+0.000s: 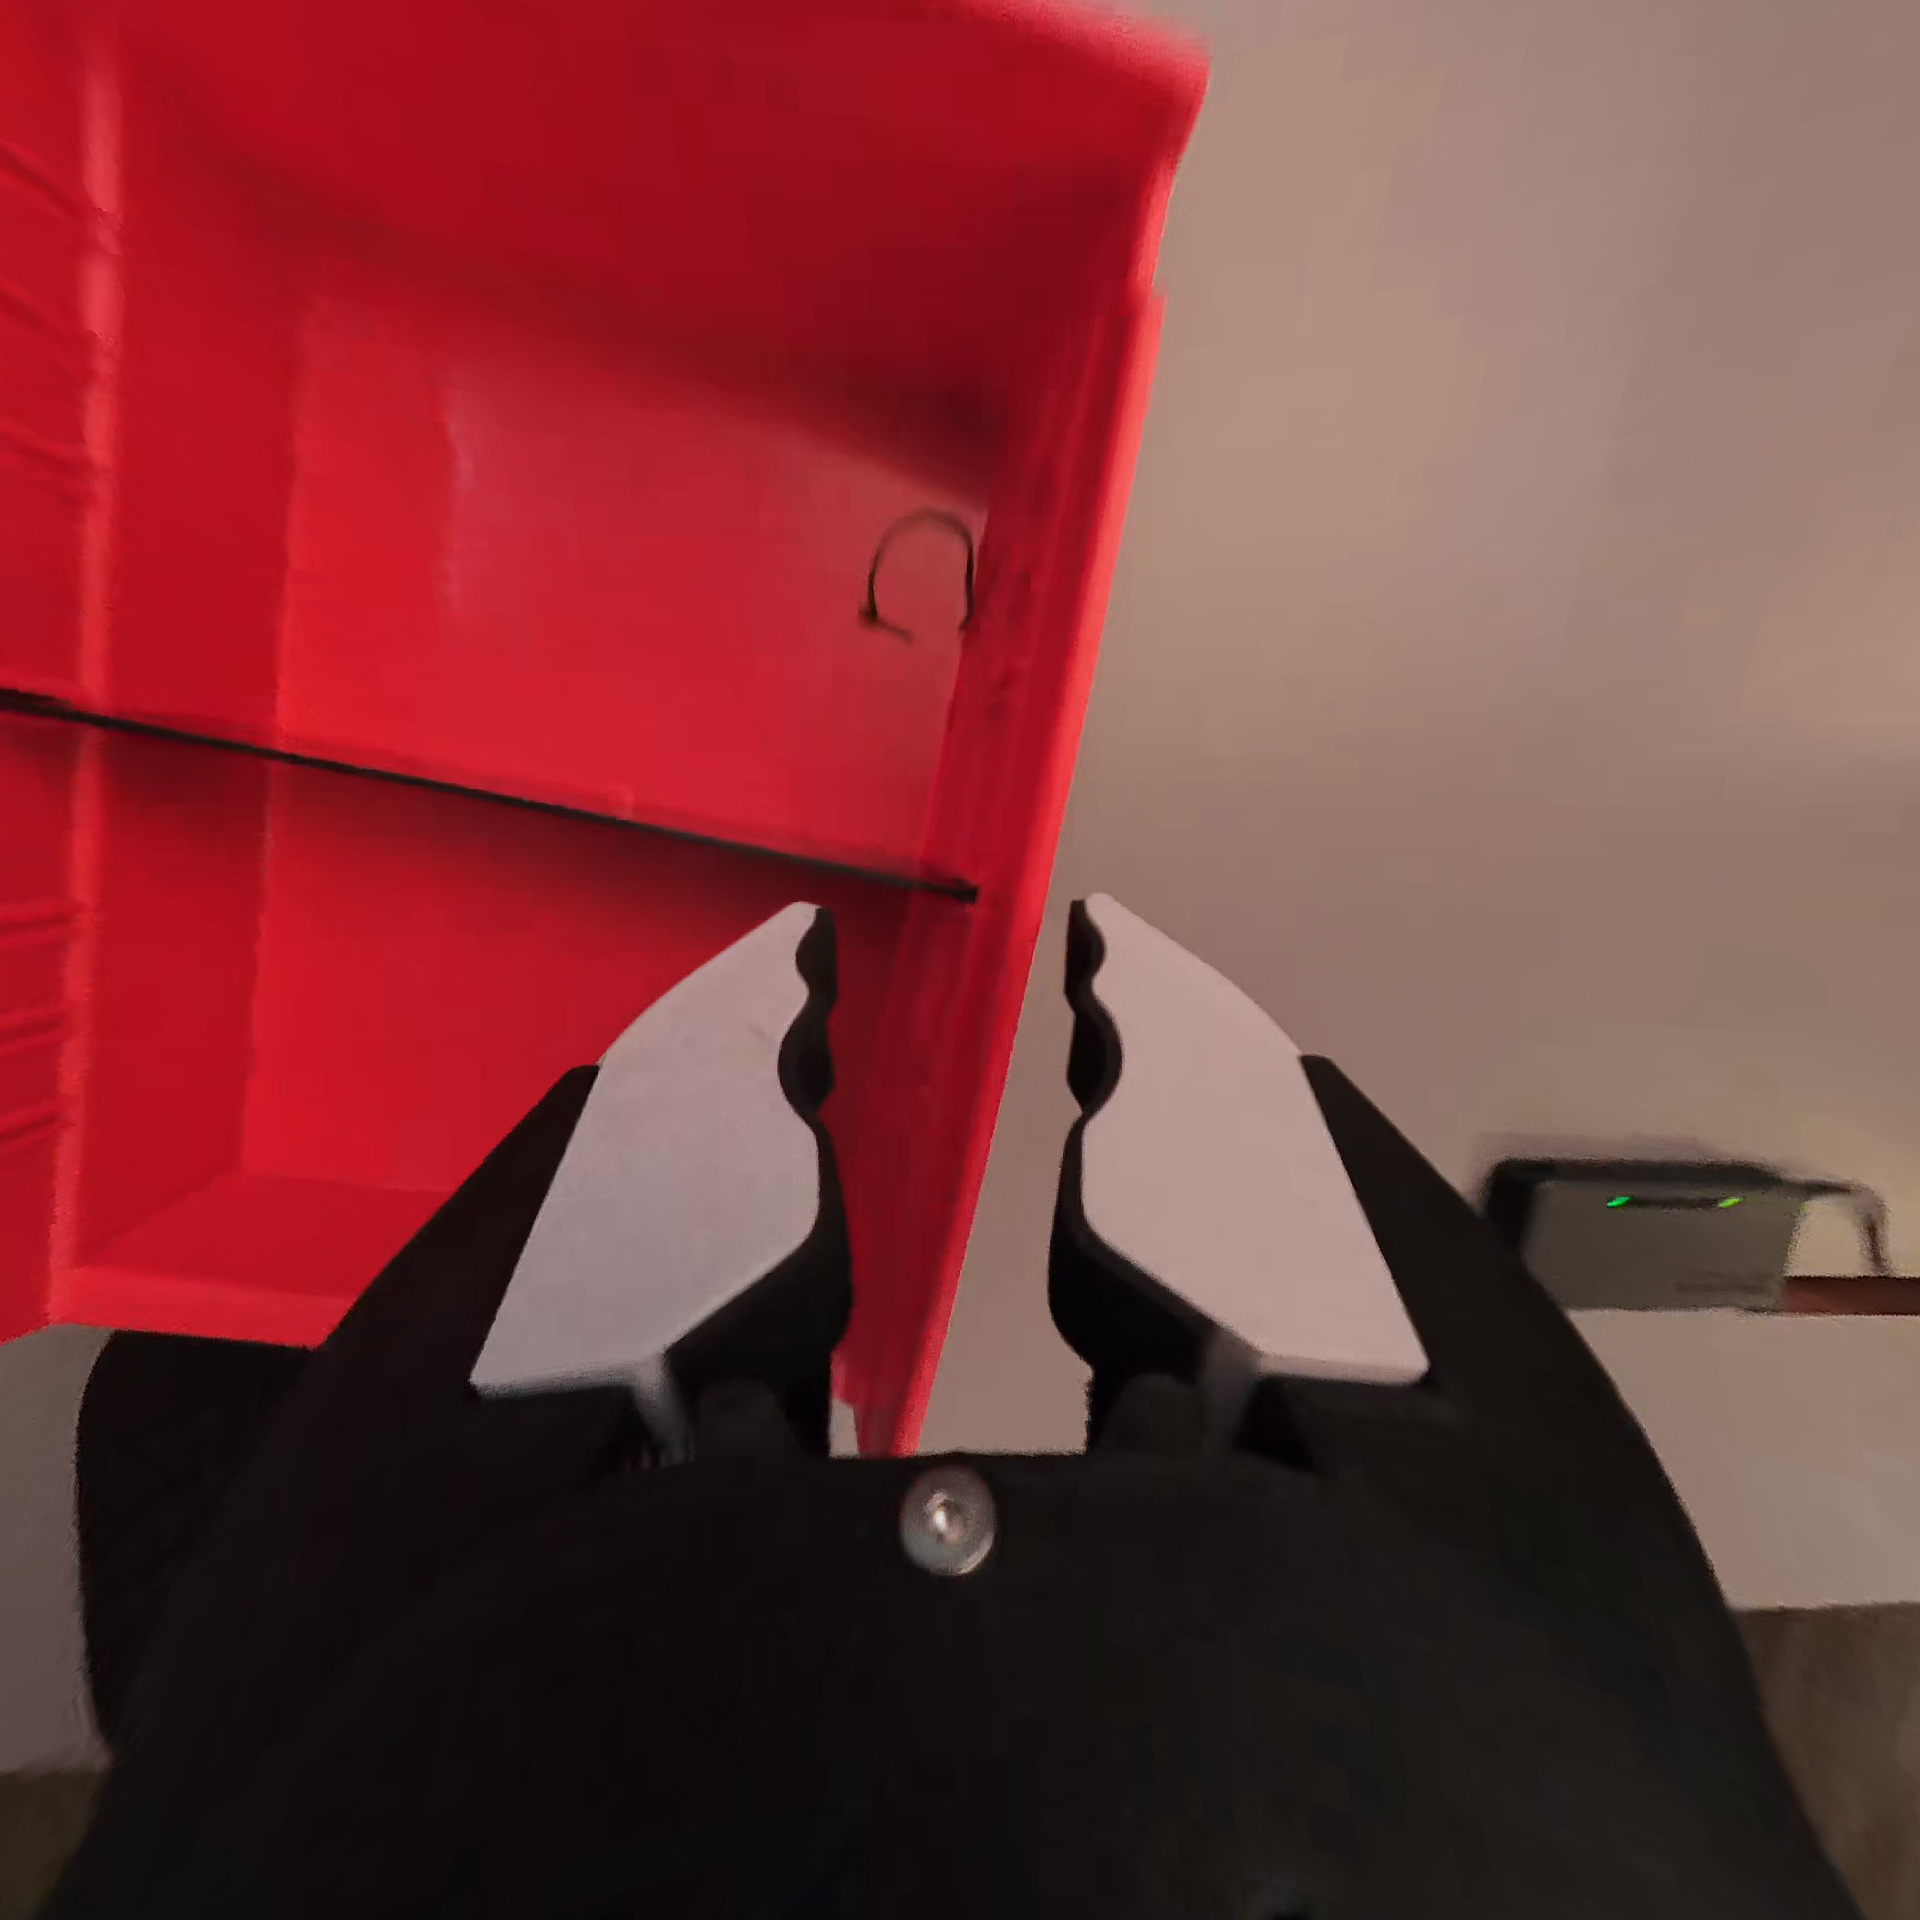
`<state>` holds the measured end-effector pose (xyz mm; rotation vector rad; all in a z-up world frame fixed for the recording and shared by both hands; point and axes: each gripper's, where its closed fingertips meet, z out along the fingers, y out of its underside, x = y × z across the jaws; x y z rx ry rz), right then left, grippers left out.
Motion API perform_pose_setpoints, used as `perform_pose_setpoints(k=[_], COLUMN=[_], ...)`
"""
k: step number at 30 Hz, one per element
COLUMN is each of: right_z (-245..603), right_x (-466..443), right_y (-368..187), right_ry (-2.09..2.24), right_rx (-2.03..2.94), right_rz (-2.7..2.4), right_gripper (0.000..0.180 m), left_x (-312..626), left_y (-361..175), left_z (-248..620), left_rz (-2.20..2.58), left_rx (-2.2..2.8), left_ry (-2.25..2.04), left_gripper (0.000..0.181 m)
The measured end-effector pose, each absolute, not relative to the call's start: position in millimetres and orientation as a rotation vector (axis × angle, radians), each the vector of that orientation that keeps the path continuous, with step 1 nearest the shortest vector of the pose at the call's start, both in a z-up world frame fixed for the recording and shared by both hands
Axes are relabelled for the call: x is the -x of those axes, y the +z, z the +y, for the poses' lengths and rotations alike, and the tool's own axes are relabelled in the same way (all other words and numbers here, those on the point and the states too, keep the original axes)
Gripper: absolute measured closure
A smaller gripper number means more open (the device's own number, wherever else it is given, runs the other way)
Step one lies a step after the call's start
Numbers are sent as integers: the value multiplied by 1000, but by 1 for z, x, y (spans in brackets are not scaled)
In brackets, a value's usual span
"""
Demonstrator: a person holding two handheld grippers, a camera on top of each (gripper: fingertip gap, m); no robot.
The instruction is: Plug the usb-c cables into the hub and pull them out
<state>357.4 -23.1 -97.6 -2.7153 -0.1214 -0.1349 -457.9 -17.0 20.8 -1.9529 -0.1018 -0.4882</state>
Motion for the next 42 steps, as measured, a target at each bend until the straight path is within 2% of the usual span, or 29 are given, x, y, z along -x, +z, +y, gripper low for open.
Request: perform_pose_setpoints(k=[3,7,12,15,18,23,27,34,36,42], right_z=[1,17,-10,-25,-32,-16,5,9,8,7], right_x=[-331,-261,-169,-127,-102,-87,-88,-85,-88,-91], right_y=[-43,60,141,165,165,142,116,107,108,110], right_ry=[-189,-141,31,73,45,-36,-30,-48,-74,-53], right_rx=[2420,1811,1364,1236,1210,1217,1335,1364,1357,1351], right_rz=[-223,-291,-367,-437,-504,-579,-613,-649,-652,-640], right_gripper=[137,140,134,134,134,143,143,143,144,145], left_x=[436,395,357,351,354,372,370,361,363,359], left_y=[46,56,3,-17,-38,-77,-89,-105,-105,-102], left_z=[-10,-7,18,38,55,73,81,89,90,89], left_rz=[24,145,240,170,29,-68,-92,-78,-83,-53], left_rx=[1841,1824,2042,2076,2132,2257,2276,2314,2303,2278], left_ry=[-437,-416,-455,-541,-593,-424,-430,-498,-500,-602], left_gripper=[143,130,116,122,131,135,135,138,147,160])
